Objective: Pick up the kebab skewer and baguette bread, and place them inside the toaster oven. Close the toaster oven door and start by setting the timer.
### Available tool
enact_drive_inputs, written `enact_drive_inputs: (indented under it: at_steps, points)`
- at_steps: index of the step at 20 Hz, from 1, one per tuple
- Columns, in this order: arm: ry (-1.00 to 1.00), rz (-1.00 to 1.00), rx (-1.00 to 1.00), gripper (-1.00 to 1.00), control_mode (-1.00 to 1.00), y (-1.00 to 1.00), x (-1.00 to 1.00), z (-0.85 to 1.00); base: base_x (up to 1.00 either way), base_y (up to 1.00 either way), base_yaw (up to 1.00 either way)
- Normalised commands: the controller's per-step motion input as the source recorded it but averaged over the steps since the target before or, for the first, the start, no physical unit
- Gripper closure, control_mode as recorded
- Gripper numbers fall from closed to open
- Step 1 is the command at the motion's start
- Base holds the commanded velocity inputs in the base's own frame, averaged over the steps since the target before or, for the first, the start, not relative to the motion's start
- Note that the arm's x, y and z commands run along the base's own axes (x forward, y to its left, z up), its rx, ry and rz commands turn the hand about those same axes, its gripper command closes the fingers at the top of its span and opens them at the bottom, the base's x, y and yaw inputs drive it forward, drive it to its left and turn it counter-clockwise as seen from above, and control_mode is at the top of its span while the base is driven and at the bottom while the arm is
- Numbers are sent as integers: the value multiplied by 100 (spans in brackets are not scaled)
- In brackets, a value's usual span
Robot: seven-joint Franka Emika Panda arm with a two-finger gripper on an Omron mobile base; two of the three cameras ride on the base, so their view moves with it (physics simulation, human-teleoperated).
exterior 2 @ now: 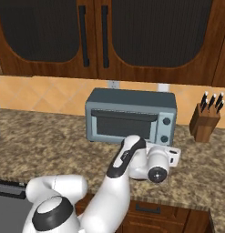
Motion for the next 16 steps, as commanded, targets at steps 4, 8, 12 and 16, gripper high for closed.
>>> enact_drive_inputs:
  at_steps: [4,8,12,16]
  points:
    - [6,0,0,-100,-100,0,19,-7,0,0,0]
    - [0,0,0,-100,-100,-1,35,-22,0,0,0]
    - [0,0,0,-100,-100,-13,18,-28,0,0,0]
    - [0,0,0,-100,-100,-13,14,-17,0,0,0]
